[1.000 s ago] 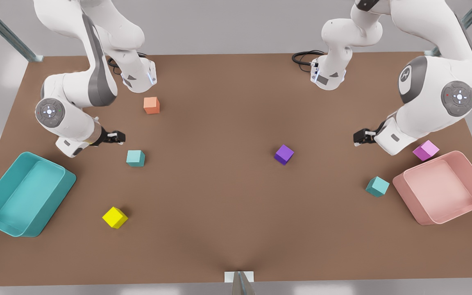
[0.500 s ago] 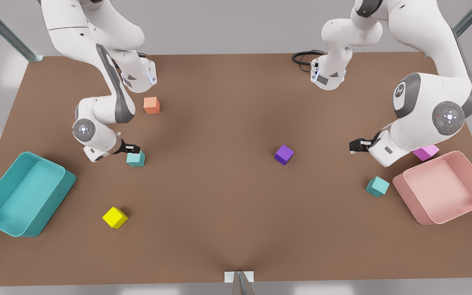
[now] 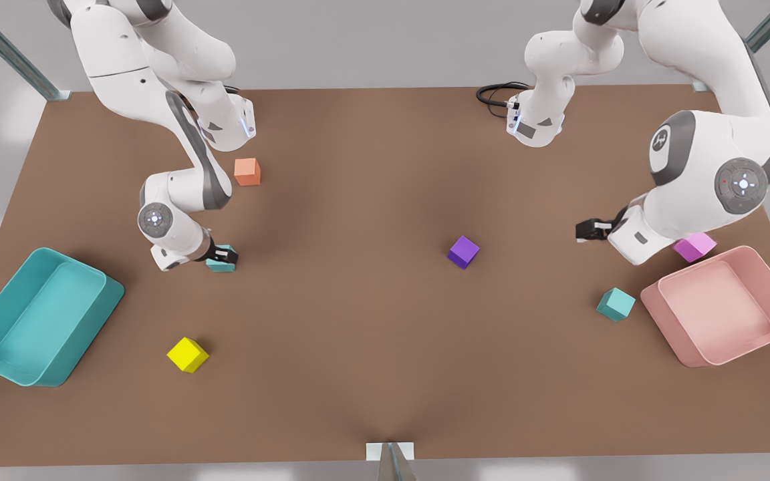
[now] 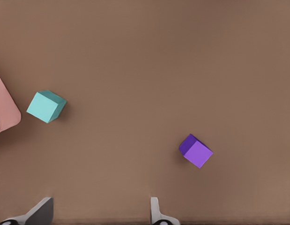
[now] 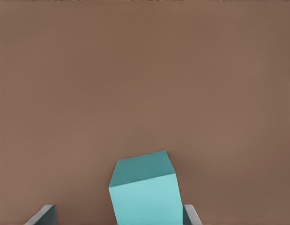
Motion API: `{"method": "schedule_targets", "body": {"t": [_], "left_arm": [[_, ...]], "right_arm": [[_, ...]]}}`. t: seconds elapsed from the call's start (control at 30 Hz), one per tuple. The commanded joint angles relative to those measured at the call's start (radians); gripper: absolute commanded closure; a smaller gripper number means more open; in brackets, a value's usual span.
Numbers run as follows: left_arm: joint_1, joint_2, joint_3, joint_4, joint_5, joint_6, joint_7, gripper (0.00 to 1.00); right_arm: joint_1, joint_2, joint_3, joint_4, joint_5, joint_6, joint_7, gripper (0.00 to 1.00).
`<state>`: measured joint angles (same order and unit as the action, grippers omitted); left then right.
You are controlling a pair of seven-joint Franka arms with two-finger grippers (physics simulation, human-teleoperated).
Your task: Stack the two blue cubes on top of each other
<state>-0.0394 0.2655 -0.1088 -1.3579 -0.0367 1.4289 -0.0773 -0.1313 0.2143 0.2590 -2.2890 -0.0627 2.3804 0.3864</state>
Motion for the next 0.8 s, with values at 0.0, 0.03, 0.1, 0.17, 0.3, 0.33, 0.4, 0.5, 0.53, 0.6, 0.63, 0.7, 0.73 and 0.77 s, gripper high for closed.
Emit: {"method": "schedule_targets", "body": {"t": [0.0, 0.03, 0.1, 0.17, 0.3, 0.33, 0.4, 0.5, 0.53, 0.6, 0.63, 0.7, 0.73, 0.77], "left_arm": [[-0.004, -0.002, -0.008, 0.006, 0.018, -0.047, 0.001, 0.0], [-0.025, -0.002, -0.014, 0.008, 0.021, -0.042, -0.003, 0.0], [-0.046, 0.003, -0.019, 0.006, 0.097, -0.004, -0.01, 0.0], [-0.033, -0.037, -0.019, 0.005, 0.089, -0.016, 0.002, 0.0], [-0.027, -0.035, -0.009, 0.025, 0.038, -0.01, -0.006, 0.0], [-0.027, -0.035, -0.011, 0.025, 0.038, -0.011, -0.004, 0.0], [-0.023, -0.037, -0.009, 0.025, 0.04, -0.013, 0.001, 0.0], [-0.025, -0.037, -0.009, 0.023, 0.04, -0.019, -0.007, 0.0], [-0.025, -0.037, -0.009, 0.023, 0.04, -0.019, -0.009, 0.0], [-0.023, -0.037, -0.009, 0.022, 0.04, -0.021, -0.009, 0.0], [-0.025, -0.035, -0.009, 0.019, 0.043, -0.021, -0.009, 0.0], [-0.025, -0.034, -0.009, 0.016, 0.043, -0.022, -0.009, 0.0], [-0.025, -0.035, -0.009, 0.014, 0.043, -0.022, -0.009, 0.0], [-0.025, -0.035, -0.011, 0.014, 0.044, -0.022, -0.009, 0.0]], "right_arm": [[-0.001, 0.004, 0.0, 0.0, -0.006, 0.014, -0.081, 0.0], [0.001, 0.008, 0.0, 0.0, -0.008, 0.017, -0.098, 0.0], [0.001, 0.019, 0.002, -0.001, -0.009, 0.017, -0.124, 0.0], [0.001, 0.019, 0.002, -0.007, -0.009, 0.014, -0.159, 0.0], [-0.004, 0.01, 0.0, -0.033, -0.009, 0.022, -0.216, 0.0], [-0.007, 0.004, 0.0, -0.041, -0.009, 0.022, -0.218, 0.0], [-0.014, 0.004, -0.001, -0.044, -0.009, 0.025, -0.244, 0.0], [-0.013, 0.011, -0.004, -0.049, -0.009, 0.029, -0.245, 0.0], [-0.013, 0.016, -0.004, -0.05, -0.009, 0.04, -0.245, 0.0], [-0.011, 0.027, -0.004, -0.072, -0.009, 0.086, -0.245, 0.0], [-0.011, 0.031, -0.004, -0.072, -0.009, 0.088, -0.245, 0.0], [-0.011, 0.037, -0.004, -0.072, -0.009, 0.088, -0.245, 0.0], [-0.011, 0.04, -0.004, -0.072, -0.009, 0.091, -0.245, 0.0], [-0.013, 0.047, -0.004, -0.073, -0.009, 0.102, -0.245, 0.0]]}}
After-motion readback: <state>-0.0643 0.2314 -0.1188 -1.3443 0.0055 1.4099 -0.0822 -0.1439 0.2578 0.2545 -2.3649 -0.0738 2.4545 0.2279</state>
